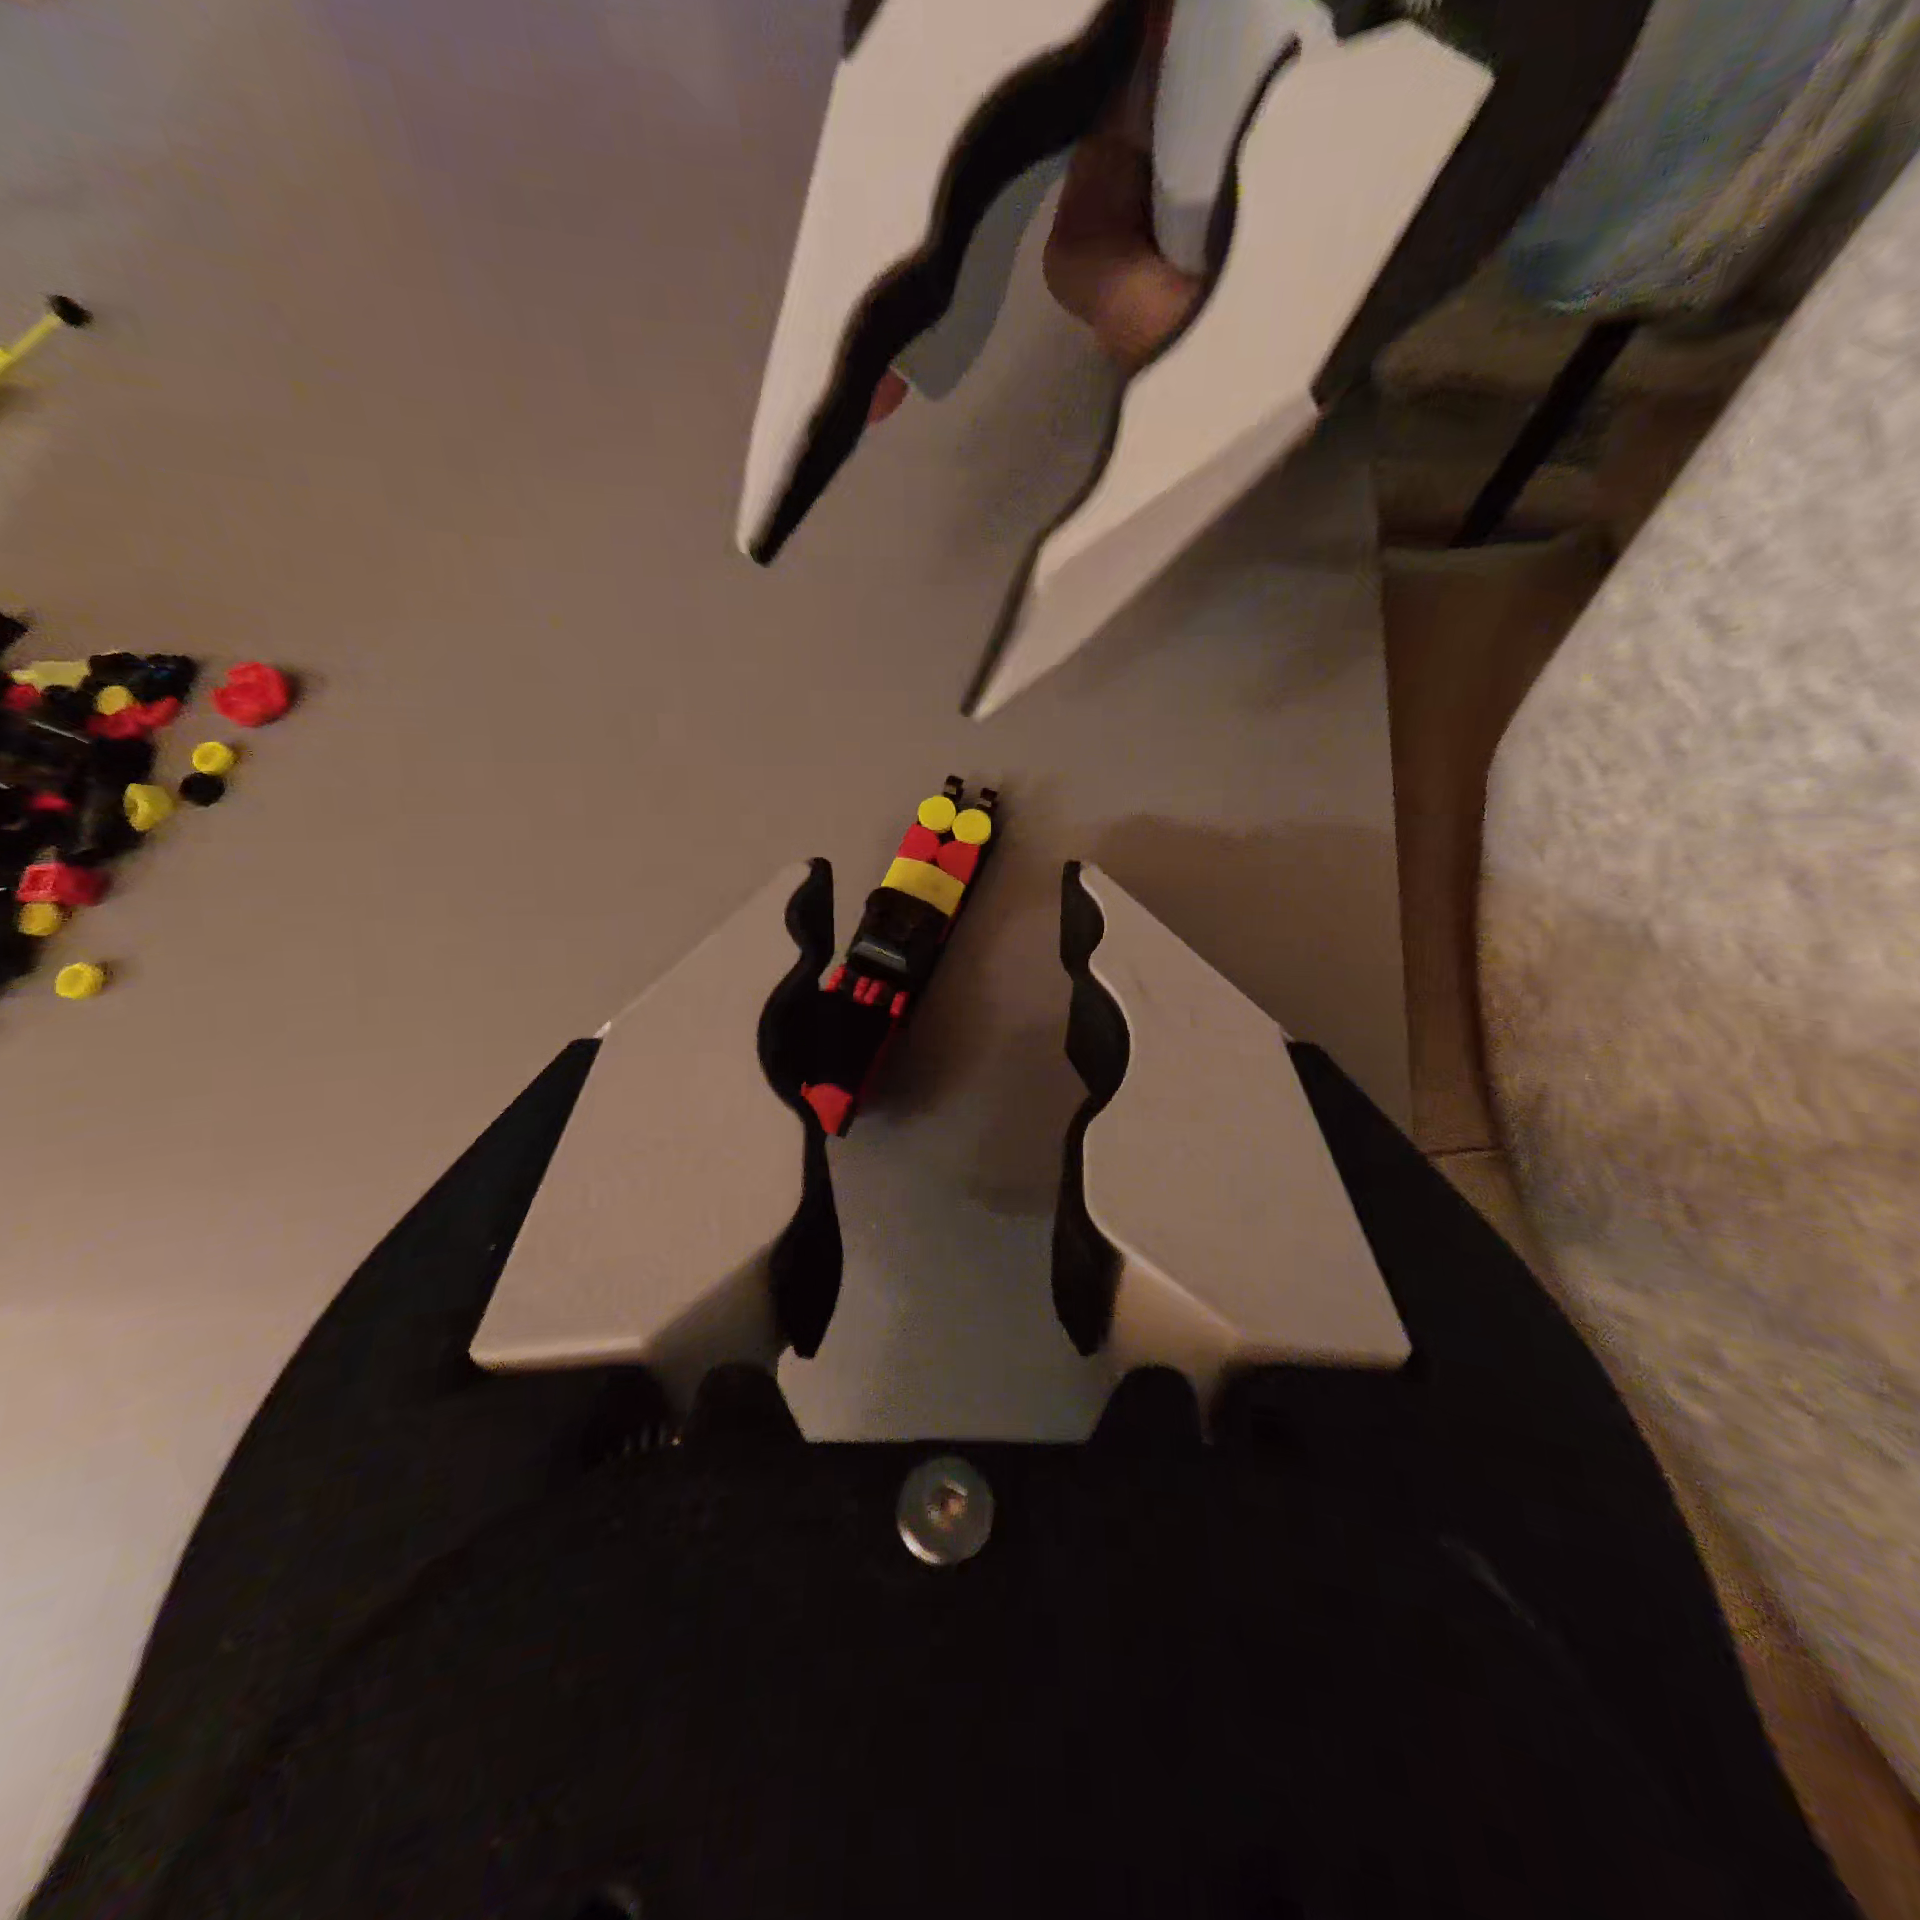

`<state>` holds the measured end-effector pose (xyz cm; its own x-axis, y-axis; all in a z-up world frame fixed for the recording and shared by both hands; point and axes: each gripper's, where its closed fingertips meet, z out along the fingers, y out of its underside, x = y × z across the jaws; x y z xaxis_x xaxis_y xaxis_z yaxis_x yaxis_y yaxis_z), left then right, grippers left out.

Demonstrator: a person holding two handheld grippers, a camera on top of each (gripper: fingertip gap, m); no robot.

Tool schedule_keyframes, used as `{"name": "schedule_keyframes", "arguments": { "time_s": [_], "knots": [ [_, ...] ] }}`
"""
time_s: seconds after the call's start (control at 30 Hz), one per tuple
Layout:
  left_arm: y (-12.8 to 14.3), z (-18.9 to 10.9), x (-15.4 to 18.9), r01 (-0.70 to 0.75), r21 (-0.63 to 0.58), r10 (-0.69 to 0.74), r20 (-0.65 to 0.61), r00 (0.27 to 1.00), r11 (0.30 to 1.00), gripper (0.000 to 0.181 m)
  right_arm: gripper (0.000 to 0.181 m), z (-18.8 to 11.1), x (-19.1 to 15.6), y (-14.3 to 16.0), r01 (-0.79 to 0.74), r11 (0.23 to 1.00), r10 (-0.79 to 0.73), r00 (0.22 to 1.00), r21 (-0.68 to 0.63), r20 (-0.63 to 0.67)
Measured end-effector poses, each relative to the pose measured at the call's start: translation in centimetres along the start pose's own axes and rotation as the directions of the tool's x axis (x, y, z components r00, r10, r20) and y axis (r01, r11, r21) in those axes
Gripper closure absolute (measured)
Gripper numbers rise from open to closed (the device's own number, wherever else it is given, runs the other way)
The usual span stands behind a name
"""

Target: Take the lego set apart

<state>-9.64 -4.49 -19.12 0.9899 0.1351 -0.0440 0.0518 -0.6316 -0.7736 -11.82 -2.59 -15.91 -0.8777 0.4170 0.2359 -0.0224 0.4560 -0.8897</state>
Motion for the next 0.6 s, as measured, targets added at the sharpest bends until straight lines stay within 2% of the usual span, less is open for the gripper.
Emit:
{"name": "schedule_keyframes", "arguments": {
  "time_s": [0.13, 0.2, 0.3, 0.33, 0.37, 0.6],
  "knots": [
    [0.9, 0.6, -0.8, -0.042, -0.092, 0.039, -0.035, 0.999, 0.995, 0.130, 0.141, 1.0, -2.6, 1.7, 0.051, 0.990, -0.035, 0.992, -0.131, 0.124],
    [1.5, 1.2, -0.8, -0.063, -0.141, 0.053, -0.075, 0.996, 0.988, 0.129, 0.141, 1.5, -3.0, 2.6, 0.059, 0.979, -0.031, 0.989, -0.193, 0.145],
    [1.1, 1.8, -0.5, -0.058, -0.126, 0.041, -0.132, 0.990, 0.990, 0.138, 0.150, 1.6, -2.8, 2.8, 0.020, 0.976, 0.014, 0.988, -0.217, 0.153],
    [1.0, 1.9, -0.5, -0.058, -0.121, 0.041, -0.139, 0.989, 0.991, 0.145, 0.155, 1.6, -2.8, 2.8, 0.001, 0.976, 0.036, 0.986, -0.218, 0.164],
    [1.0, 1.9, -0.4, -0.063, -0.117, 0.044, -0.155, 0.987, 0.991, 0.160, 0.160, 1.6, -2.9, 2.8, -0.018, 0.975, 0.059, 0.982, -0.222, 0.180],
    [1.0, 1.9, 0.2, -0.068, -0.090, 0.049, -0.198, 0.979, 0.994, 0.163, 0.165, 1.9, -3.1, 3.5, -0.089, 0.954, 0.163, 0.955, -0.287, 0.247]
  ]
}}
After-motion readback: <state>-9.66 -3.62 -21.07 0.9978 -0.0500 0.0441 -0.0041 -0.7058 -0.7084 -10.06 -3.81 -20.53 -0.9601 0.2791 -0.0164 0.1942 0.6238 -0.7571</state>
